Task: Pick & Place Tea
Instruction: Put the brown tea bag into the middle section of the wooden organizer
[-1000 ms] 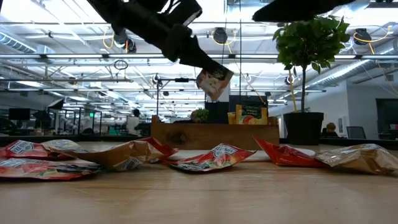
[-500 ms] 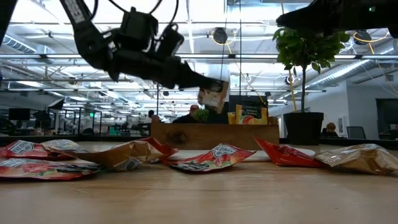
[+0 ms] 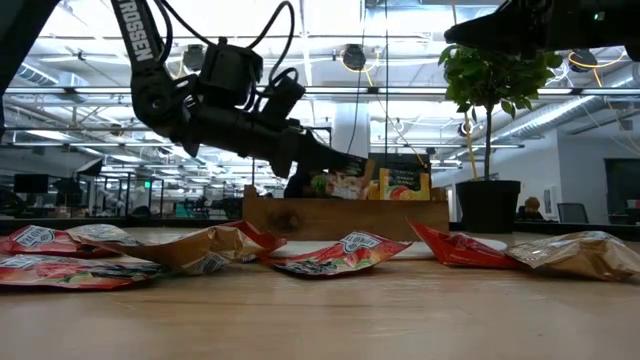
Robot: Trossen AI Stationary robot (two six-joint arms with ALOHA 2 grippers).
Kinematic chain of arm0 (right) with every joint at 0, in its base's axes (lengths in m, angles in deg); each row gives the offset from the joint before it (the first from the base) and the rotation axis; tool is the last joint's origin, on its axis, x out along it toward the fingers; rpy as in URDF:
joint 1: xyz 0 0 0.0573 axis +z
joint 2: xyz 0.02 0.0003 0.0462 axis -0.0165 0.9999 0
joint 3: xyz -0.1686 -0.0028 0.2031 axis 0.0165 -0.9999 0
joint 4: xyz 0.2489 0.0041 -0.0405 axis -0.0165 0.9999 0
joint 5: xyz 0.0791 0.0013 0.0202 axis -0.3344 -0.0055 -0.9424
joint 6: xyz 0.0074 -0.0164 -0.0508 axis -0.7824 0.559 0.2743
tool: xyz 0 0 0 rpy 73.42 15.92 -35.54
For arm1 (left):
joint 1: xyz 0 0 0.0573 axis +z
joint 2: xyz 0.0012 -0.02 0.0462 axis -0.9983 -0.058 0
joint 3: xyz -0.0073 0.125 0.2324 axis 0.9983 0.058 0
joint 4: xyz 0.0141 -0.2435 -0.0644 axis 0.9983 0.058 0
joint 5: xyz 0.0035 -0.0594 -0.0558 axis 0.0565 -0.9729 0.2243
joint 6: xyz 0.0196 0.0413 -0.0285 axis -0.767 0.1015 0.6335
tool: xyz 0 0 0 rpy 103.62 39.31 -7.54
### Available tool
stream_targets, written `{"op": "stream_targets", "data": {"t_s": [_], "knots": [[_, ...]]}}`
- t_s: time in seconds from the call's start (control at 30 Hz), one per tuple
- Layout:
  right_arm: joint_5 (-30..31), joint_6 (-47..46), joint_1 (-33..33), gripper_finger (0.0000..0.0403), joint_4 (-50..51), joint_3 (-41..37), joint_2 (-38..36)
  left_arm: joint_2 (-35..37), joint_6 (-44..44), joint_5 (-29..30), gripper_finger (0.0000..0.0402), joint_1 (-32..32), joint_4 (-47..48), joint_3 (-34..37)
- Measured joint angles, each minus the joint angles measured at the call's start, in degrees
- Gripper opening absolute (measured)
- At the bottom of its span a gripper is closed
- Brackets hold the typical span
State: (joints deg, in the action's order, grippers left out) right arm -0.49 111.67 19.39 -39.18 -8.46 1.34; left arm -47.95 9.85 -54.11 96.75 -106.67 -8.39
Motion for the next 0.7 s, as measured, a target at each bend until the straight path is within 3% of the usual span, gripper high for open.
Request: {"op": "stream_targets", "data": {"t_s": [0.27,0.5,0.7], "knots": [[0.0,-0.5,0.0,0.0086,0.9,0.0,0.0,0.0,0.2,0.2,0.0009,-0.1,1.1,0.0],[0.0,-0.5,0.0,0.0086,1.0,0.0,0.0,0.0,6.4,0.3,0.0012,-0.1,1.4,0.0],[0.0,-0.6,0.0,0.0086,1.3,0.0,0.0,0.0,7.7,3.3,0.0019,-0.1,1.4,0.0]]}}
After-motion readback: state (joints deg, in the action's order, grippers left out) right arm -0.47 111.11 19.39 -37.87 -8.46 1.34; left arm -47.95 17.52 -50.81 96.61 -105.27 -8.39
